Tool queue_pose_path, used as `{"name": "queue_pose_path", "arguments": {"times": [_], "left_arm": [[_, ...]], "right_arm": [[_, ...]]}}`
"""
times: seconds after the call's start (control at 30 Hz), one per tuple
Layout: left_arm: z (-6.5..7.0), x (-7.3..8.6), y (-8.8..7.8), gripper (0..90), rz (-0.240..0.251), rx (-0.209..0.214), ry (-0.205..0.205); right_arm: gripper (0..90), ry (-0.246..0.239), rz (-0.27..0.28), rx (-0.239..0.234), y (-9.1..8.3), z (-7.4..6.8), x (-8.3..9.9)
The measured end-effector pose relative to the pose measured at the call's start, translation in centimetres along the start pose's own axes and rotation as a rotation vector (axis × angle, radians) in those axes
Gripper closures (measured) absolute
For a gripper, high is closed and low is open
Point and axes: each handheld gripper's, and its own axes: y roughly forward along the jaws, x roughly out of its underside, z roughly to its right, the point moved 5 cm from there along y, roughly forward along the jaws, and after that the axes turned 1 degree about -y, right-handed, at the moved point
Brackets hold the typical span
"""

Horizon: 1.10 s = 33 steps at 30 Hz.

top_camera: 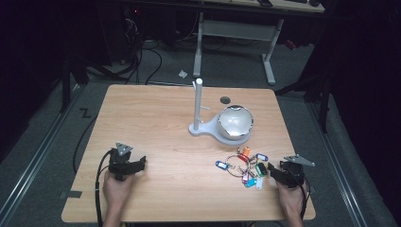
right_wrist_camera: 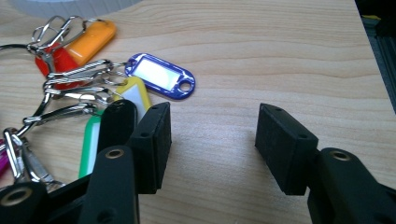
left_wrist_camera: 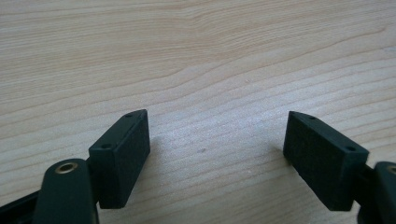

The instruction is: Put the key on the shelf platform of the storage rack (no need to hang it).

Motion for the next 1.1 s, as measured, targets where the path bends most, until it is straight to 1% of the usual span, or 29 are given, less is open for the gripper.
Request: {"name": "queue_pose_path", "arguments": {"times": [0.03,0.17,0.2,0.27,0.4,0.43,0.47,0.5,0.53,0.57,0.6,0.7,0.8,0.83,0.9,0.93,1.0,1.07,1.1], "left_arm": [[0.0,0.0,0.0,23.1,0.001,0.000,0.000],[0.0,0.0,0.0,23.1,0.001,0.000,-0.001],[0.0,0.0,0.0,23.2,0.001,0.000,0.000],[0.0,0.0,0.0,23.1,0.001,0.000,0.000],[0.0,0.0,0.0,23.1,0.001,0.000,-0.001],[0.0,0.0,0.0,23.0,0.001,0.000,0.000],[0.0,0.0,0.0,23.1,0.001,0.000,0.000],[0.0,0.0,0.0,23.0,0.001,0.000,0.000],[0.0,0.0,0.0,22.9,0.001,0.000,-0.001],[0.0,0.0,0.0,22.9,0.001,0.000,-0.001],[0.0,0.0,0.0,22.9,0.001,0.001,-0.001],[0.0,0.0,0.0,22.9,0.001,0.001,-0.001],[0.0,0.0,0.0,22.9,0.001,0.000,-0.001],[0.0,0.0,0.0,23.1,0.001,0.000,-0.001],[0.0,0.0,0.0,23.1,0.001,0.000,0.000],[0.0,0.0,0.0,23.0,0.001,0.000,-0.001],[0.0,0.0,0.0,23.0,0.001,0.001,-0.001],[0.0,0.0,0.0,23.0,0.001,0.001,-0.001],[0.0,0.0,0.0,23.0,0.001,0.000,0.000]], "right_arm": [[46.4,-0.009,0.007,-0.002,-0.1,-0.1,0.0],[46.9,-0.016,0.023,-0.022,-0.5,-0.4,-0.3],[47.1,-0.025,0.027,-0.027,-0.6,-0.6,-0.4],[47.2,-0.033,0.036,-0.035,-0.9,-1.0,-0.7],[48.4,-0.063,0.054,-0.069,-1.2,-1.9,-1.5],[49.1,-0.064,0.051,-0.080,-1.2,-2.3,-1.6],[49.1,-0.064,0.051,-0.080,-1.2,-2.3,-1.6],[50.0,-0.079,0.049,-0.095,-1.2,-2.8,-1.8],[50.5,-0.087,0.052,-0.104,-1.1,-3.1,-1.9],[50.5,-0.087,0.052,-0.104,-1.1,-3.1,-1.9],[51.4,-0.094,0.053,-0.119,-1.1,-3.6,-2.1],[51.7,-0.102,0.052,-0.130,-1.0,-4.0,-2.3],[52.4,-0.110,0.045,-0.151,-0.8,-4.7,-2.5],[52.7,-0.117,0.035,-0.163,-0.6,-5.1,-2.6],[53.0,-0.124,0.035,-0.166,-0.5,-5.2,-2.6],[53.3,-0.136,0.029,-0.176,-0.3,-5.7,-2.7],[54.2,-0.146,0.028,-0.184,-0.1,-6.0,-2.9],[54.5,-0.145,0.026,-0.191,-0.1,-6.2,-2.9],[55.4,-0.155,0.019,-0.196,0.2,-6.6,-3.1]]}}
